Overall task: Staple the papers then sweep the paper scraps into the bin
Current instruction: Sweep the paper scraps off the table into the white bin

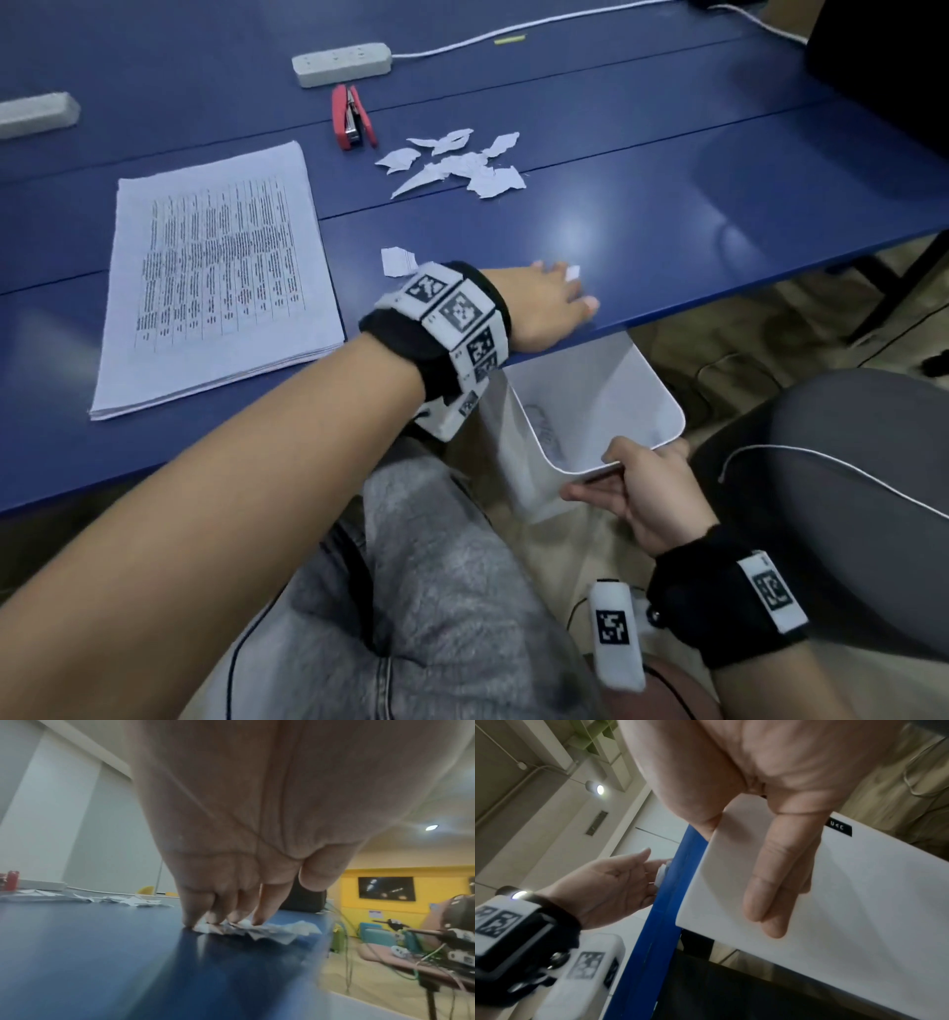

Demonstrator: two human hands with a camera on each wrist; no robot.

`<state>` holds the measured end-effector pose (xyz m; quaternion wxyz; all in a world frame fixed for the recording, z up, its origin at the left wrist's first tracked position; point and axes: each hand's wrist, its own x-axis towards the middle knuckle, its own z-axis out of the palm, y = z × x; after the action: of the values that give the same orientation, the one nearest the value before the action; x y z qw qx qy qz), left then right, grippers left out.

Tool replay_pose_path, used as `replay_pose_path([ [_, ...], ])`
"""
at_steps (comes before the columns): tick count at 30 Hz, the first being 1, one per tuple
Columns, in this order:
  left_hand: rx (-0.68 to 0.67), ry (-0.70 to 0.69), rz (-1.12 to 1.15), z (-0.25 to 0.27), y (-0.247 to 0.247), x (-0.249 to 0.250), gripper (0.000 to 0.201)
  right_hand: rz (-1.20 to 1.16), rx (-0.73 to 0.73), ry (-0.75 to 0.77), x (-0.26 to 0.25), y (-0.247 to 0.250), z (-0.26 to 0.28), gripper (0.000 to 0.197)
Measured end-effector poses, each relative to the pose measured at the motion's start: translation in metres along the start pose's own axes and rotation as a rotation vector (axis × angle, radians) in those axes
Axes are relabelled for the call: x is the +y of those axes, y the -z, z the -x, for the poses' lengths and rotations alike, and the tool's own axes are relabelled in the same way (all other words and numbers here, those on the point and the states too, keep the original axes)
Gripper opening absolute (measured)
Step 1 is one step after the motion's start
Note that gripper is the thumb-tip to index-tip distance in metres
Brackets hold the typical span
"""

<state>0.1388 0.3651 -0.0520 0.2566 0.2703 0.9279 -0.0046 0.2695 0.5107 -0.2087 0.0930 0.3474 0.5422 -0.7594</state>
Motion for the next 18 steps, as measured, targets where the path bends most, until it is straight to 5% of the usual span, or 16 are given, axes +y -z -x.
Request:
replay_pose_path([
  [3, 0.064, 0.054, 0.121, 0.002, -0.01, -0.01, 0.059, -0.001, 0.003, 0.0, 0.003, 0.001, 0.001, 0.061],
  [8, 0.134, 0.501, 0.136, 0.011, 0.004, -0.064, 0.066, 0.012, 0.011, 0.006, 0.007, -0.001, 0.004, 0.065],
  [13, -0.041, 0.432, 0.069, 0.009, 0.006, -0.067, 0.052, 0.023, -0.004, 0.017, 0.004, -0.006, 0.005, 0.065],
  [18, -0.007, 0.282, 0.148, 0.004, -0.01, -0.018, 0.048, 0.019, -0.003, 0.017, 0.002, -0.006, 0.007, 0.06],
])
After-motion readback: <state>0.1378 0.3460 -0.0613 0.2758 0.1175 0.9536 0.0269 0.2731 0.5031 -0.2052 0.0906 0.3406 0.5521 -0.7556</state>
